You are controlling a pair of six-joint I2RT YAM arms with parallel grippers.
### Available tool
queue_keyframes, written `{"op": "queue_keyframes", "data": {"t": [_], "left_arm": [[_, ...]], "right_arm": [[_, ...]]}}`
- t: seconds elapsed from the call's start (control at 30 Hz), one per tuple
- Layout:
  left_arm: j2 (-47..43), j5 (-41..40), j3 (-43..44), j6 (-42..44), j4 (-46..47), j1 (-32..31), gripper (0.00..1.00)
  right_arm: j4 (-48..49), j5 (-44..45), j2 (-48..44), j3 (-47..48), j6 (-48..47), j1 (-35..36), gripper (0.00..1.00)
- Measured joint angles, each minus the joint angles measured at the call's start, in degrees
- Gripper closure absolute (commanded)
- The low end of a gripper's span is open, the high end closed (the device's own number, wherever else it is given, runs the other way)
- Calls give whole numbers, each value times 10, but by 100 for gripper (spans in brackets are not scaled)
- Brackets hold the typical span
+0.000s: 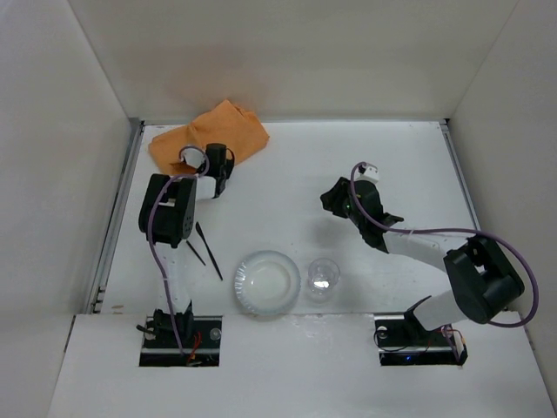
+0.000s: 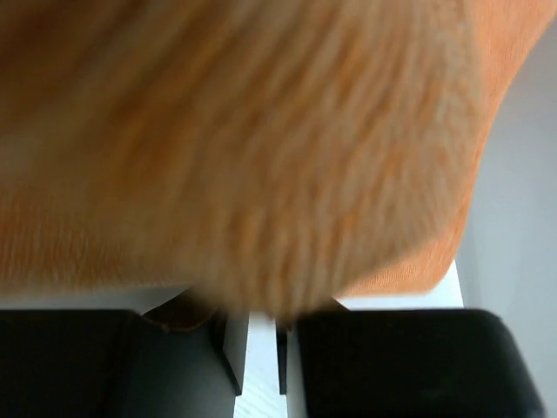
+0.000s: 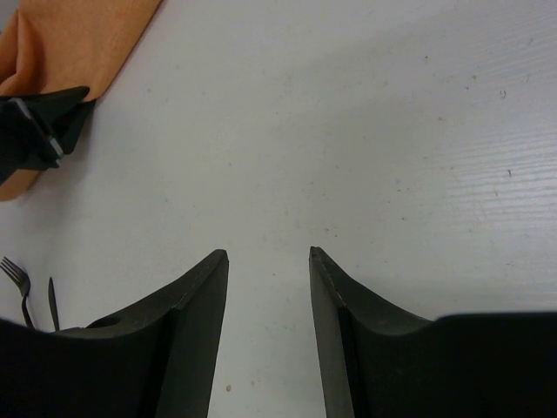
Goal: Set the dinner table for one person
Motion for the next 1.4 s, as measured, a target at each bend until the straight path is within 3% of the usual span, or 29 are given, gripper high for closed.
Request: {"op": "queue_keyframes", "data": {"t": [0.27,0.47,0.6,0.7,0.83,1.1,1.27,1.4], "left_arm": [[39,43,53,9,11,-140,88],[52,70,88,12,10,-257,59],[44,70,92,15,14,-283,53],[7,67,62,22,15,-276,53],[-116,48,-37,45,25,-247,50],[-338,-67,-202,118,31,-158,45],[-367,-122,-249,153,6,-66,45],[-298,-106,-202,176,-4,3,48]], "right_arm": [[0,0,-1,0,0,-2,51],[1,11,-16,-11,2,-14,46],[2,28,-55,-32,3,-30,46],[7,40,-81,-43,7,-39,46],[19,51,-95,-52,9,-42,46],[26,48,-67,-52,9,-41,44],[25,38,-39,-42,8,-33,44],[25,28,-28,-31,6,-25,44]]}}
